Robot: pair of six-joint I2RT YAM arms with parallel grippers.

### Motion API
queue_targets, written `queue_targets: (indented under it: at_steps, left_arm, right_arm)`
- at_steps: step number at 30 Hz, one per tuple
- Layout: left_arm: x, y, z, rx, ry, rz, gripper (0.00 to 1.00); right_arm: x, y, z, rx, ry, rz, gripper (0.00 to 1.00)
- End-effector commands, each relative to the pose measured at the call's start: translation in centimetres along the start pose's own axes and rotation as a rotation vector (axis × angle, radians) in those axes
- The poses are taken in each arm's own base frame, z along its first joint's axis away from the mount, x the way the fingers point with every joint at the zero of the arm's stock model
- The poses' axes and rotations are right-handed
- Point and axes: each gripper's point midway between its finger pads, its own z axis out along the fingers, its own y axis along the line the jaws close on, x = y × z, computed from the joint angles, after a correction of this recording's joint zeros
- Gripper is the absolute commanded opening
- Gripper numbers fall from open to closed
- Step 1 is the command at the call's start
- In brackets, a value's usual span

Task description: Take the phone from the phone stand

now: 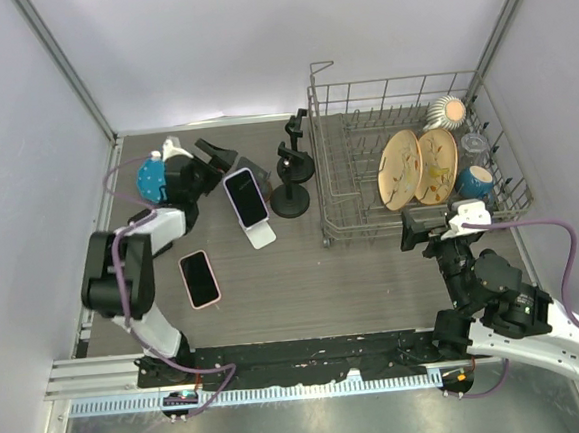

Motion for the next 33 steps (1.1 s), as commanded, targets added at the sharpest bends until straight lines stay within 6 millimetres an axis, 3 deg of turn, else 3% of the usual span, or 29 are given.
queue_targets:
  at_steps: [1,3,4,5,7,8,14,17,18,24,26,27,30,33]
  left_arm:
    - [-4.6,-0.9,-5.0,-0.127,-0.136,0.088,1.00]
    - [-5.0,0.9,-7.0,-0.244,-0.159,0.090,1.00]
    - [-5.8,0.3,-8.7,-0.257,-0.189,0.088,1.00]
    - [-5.4,1.9,-10.1,-0.341,-0.175,0.094,1.00]
    - [-6.1,1.8,-12.7,-0.378,-0.208,0.083,1.00]
    - [-5.5,3.3,-14.1,-0.460,-0.187,0.085,1.00]
    - [-6.1,2.7,-20.8,-0.514,-0.179,0.199,1.00]
    - [-5.3,2.8,-22.9,-0.512,-0.140,0.231,1.00]
    - [-4.7,2.9,-23.1,-0.502,-0.118,0.230,1.00]
    - [4.7,4.8,-21.5,-0.407,0.163,0.178,1.00]
    - [5.7,4.6,-20.4,-0.384,0.167,0.183,1.00]
    - [7.2,5.2,-19.9,-0.399,0.201,0.200,1.00]
    - [8.0,5.4,-18.4,-0.402,0.198,0.211,1.00]
    - [8.5,7.3,-17.3,-0.474,0.198,0.227,1.00]
  right_arm:
    - [-0.8,0.2,0.2,0.002,-0.014,0.015,0.96]
    - [-0.8,0.2,0.1,-0.001,-0.016,0.019,0.96]
    - [-0.8,0.2,0.1,-0.003,-0.016,0.018,0.96]
    - [-0.8,0.2,0.1,-0.003,-0.016,0.019,0.96]
    - [-0.8,0.3,0.1,-0.011,-0.016,0.021,0.96]
    - [-0.9,0.3,0.1,-0.014,-0.016,0.021,0.97]
    - [-1.2,1.2,0.2,-0.055,-0.005,0.017,0.98]
    - [-1.2,1.7,0.4,-0.064,0.005,0.002,0.98]
    - [-1.2,1.9,0.4,-0.066,0.007,0.000,0.99]
    - [-0.5,2.8,0.7,-0.083,0.029,-0.046,0.98]
    - [-0.3,3.0,0.8,-0.084,0.037,-0.059,0.98]
    - [0.0,3.1,0.8,-0.087,0.043,-0.068,0.98]
    - [0.1,3.2,0.8,-0.091,0.049,-0.078,0.98]
    - [0.2,3.1,0.9,-0.086,0.053,-0.085,0.98]
